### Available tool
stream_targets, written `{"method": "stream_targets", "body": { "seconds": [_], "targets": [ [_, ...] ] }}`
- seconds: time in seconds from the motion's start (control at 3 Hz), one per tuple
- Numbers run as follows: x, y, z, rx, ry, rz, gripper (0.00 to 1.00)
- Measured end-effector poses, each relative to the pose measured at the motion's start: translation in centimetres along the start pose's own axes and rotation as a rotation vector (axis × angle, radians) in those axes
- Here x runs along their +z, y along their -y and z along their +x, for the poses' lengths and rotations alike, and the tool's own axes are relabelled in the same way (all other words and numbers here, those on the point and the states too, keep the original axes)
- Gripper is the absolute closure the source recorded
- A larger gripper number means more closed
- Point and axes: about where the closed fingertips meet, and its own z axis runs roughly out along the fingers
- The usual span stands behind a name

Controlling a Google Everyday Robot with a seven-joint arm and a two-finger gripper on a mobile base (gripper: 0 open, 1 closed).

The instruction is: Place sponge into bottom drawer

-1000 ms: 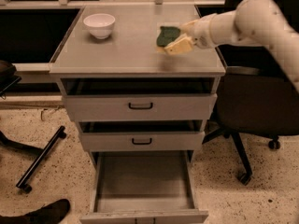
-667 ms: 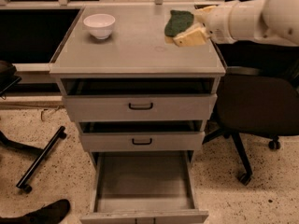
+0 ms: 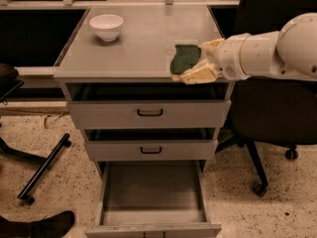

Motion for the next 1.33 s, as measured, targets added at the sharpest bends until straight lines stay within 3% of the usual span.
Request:
{"method": "stream_targets", "body": {
  "seconds": [0.33, 0.67, 1.0, 1.33],
  "targets": [
    [0.2, -0.4, 0.3, -0.009, -0.004, -0.010, 1.00],
    [-0.8, -2.6, 4.3, 0.029, -0.024, -0.055, 1.00],
    [-2.7, -8.4, 14.0, 0.155, -0.064, -0.124, 1.00],
    [-2.7, -8.4, 14.0, 0.154, -0.064, -0.124, 1.00]
  ]
}}
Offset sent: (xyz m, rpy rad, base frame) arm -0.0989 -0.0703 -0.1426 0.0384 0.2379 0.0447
